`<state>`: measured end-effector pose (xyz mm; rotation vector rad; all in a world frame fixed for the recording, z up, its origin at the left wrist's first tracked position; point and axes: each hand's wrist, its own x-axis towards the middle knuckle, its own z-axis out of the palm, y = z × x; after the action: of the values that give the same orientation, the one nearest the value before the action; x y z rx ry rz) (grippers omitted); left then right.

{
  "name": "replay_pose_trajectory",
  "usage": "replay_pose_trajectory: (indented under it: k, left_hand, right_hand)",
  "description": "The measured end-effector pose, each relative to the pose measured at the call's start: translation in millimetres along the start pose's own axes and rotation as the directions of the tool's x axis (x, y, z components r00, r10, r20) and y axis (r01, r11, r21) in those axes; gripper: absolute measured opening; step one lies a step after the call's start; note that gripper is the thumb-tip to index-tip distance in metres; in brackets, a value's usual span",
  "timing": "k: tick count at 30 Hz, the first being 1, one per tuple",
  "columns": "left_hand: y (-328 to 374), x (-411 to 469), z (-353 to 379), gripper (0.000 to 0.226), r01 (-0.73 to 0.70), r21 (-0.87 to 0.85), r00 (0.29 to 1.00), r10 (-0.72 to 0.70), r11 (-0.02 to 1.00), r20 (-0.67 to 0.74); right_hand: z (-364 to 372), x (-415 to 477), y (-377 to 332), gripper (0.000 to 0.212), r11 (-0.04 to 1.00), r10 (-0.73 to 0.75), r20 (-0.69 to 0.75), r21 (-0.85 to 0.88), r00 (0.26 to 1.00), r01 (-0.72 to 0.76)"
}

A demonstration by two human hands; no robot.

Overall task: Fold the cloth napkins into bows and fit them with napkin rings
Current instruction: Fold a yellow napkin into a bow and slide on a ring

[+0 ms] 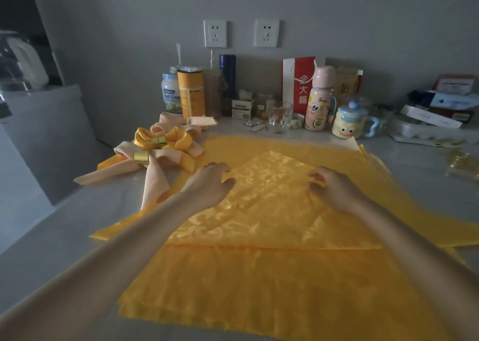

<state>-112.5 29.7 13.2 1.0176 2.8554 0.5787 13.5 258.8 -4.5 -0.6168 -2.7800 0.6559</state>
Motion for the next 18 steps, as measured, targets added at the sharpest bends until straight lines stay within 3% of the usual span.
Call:
replay_pose_trajectory:
  k: [5,9,13,18]
  left_hand:
    - [16.5,68.1,15.2,0.050,0.021,0.157,0.996,-0.034,0.987,0.078]
    - [23.5,102.4,26.1,0.047,0.079,0.194,0.991,-0.098,0.978,0.091]
    - [25.4,129.6,23.9,0.048,0.234,-0.001,0.950,-0.229,0.972,0.211]
    - [35.0,144.9,18.3,0.038,0.108,-0.052,0.955,-0.089,0.993,0.282]
  right_hand:
    - [-2.5,45.5,9.8,0.040,0.993,0.076,0.003,-0.092,0.997,-0.076]
    - [-3.4,78.6,14.7,0.054,0.946,0.225,0.066,-0.252,0.972,-0.202]
    - [-19.2,99.4,10.7,0.059,0.928,0.335,0.206,-0.241,0.920,-0.284]
    - [-27.4,110.5,6.9,0.066,0.956,0.293,0.328,-0.114,0.898,-0.270]
